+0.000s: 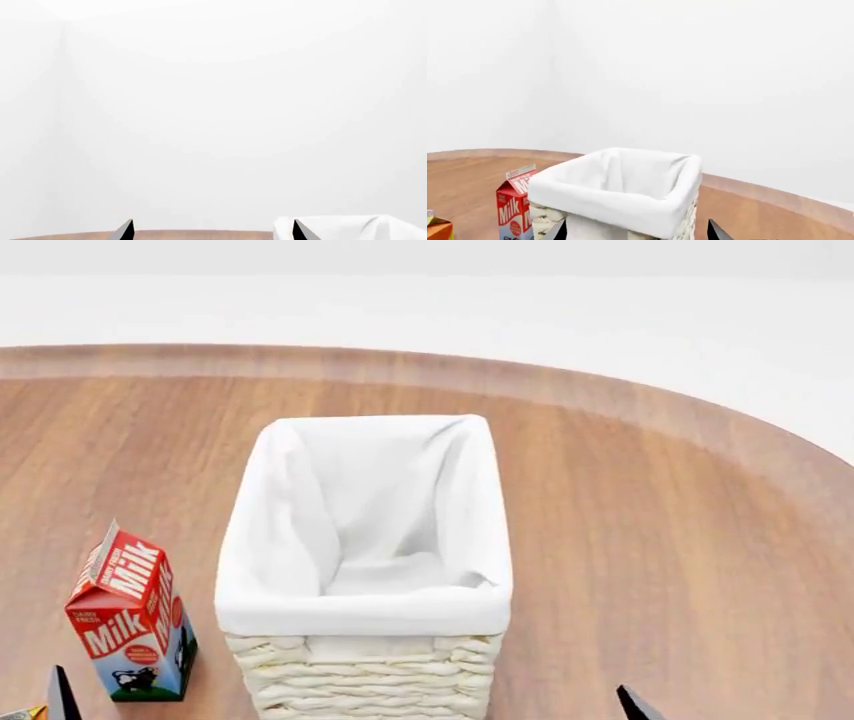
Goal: Pick up the alphabet soup, and put it in the basket.
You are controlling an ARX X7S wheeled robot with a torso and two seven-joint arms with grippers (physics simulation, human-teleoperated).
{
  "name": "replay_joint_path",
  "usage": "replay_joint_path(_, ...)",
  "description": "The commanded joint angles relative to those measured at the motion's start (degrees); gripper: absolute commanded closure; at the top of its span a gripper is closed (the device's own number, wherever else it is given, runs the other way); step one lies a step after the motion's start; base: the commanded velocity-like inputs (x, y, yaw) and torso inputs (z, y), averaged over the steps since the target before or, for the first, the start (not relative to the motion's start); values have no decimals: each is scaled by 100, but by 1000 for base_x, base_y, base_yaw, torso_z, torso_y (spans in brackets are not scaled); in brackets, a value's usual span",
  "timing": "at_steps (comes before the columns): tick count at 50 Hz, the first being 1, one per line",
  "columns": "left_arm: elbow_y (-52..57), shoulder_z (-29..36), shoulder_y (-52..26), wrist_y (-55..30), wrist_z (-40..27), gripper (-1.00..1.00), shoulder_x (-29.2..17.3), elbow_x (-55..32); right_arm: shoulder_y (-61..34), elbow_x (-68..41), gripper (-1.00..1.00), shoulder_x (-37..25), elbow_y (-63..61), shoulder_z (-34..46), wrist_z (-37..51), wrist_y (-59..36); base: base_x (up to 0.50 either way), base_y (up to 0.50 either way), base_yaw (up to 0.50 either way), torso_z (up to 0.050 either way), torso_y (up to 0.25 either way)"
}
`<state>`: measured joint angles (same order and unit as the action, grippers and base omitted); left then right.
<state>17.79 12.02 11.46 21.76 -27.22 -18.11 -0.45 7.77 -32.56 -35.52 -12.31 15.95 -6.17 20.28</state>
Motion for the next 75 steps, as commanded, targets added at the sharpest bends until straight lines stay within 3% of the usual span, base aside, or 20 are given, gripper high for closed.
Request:
replay_joint_path(1, 17, 3, 24, 18, -30, -100, -29, 2, 102, -95, -100, -318, -93, 518, -925, -36, 0, 0, 0, 0, 0)
replay_joint_path(44, -67, 84, -85, -41, -82, -100, -82, -49, 8, 223, -100, -643, -445, 1903, -2675, -389, 0, 0, 0, 0, 0)
replay_joint_path(62, -58, 136, -72, -36, -118, -100, -97, -24, -15, 686, -100, -640, -528, 2214, -2690, -694, 0, 0, 0, 0, 0)
replay_joint_path(75, -63, 160, -78, -21, -140, -100, -117, -21, -183, 1140, -100, -444, -343, 2190, -2131, -1157, 0, 0, 0, 0, 0)
